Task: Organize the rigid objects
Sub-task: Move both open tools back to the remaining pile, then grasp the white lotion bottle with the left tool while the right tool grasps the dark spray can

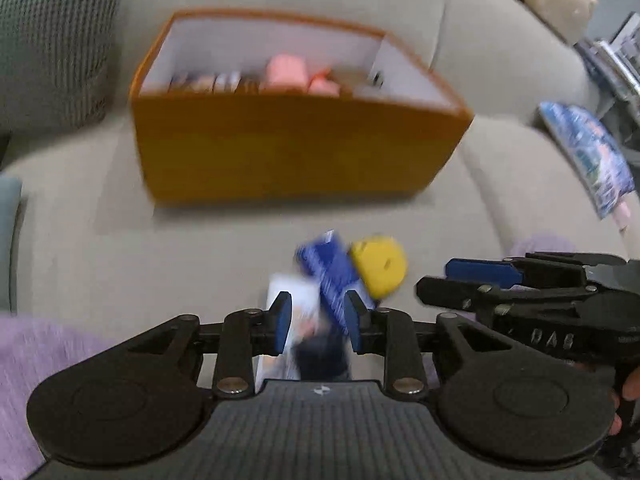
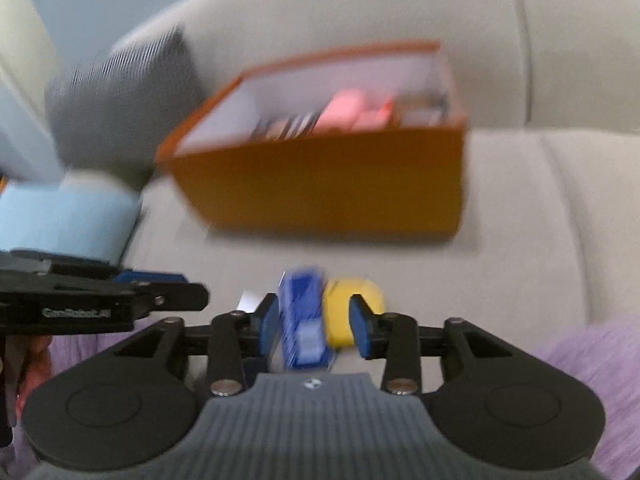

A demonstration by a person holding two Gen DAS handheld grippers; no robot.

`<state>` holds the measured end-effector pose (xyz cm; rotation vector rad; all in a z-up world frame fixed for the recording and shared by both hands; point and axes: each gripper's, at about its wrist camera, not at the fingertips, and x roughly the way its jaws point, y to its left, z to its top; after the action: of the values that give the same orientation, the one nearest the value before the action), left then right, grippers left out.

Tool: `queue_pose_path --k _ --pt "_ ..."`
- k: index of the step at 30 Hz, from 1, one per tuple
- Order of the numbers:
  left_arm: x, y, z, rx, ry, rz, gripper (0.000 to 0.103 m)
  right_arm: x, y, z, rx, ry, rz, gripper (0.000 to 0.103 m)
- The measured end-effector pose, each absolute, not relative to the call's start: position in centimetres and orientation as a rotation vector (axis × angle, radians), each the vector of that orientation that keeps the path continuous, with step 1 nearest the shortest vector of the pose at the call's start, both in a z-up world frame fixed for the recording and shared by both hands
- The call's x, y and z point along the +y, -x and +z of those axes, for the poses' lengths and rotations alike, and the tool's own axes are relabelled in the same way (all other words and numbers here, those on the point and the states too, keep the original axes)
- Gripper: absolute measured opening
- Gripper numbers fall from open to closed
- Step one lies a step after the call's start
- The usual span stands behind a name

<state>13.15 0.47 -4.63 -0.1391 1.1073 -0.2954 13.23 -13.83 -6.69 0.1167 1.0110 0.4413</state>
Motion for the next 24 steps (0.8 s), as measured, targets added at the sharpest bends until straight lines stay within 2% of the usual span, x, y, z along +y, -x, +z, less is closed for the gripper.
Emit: queue_pose_path --k 6,11,24 --pt "1.0 -11.6 -6.8 1.119 0.075 -0.24 0.04 -9.9 -11.6 -9.9 1.108 0.033 0.501 0.043" --pt "1.8 -11.8 -8.4 1.158 0.074 -0.216 0.04 -8.6 -10.8 -12.0 1.174 0.066 0.526 0.042" --pt "3.3 -11.3 -9.1 1.143 0.153 -0.253 0.04 -5.2 -10.7 -13.7 1.197 0.159 0.582 0.04"
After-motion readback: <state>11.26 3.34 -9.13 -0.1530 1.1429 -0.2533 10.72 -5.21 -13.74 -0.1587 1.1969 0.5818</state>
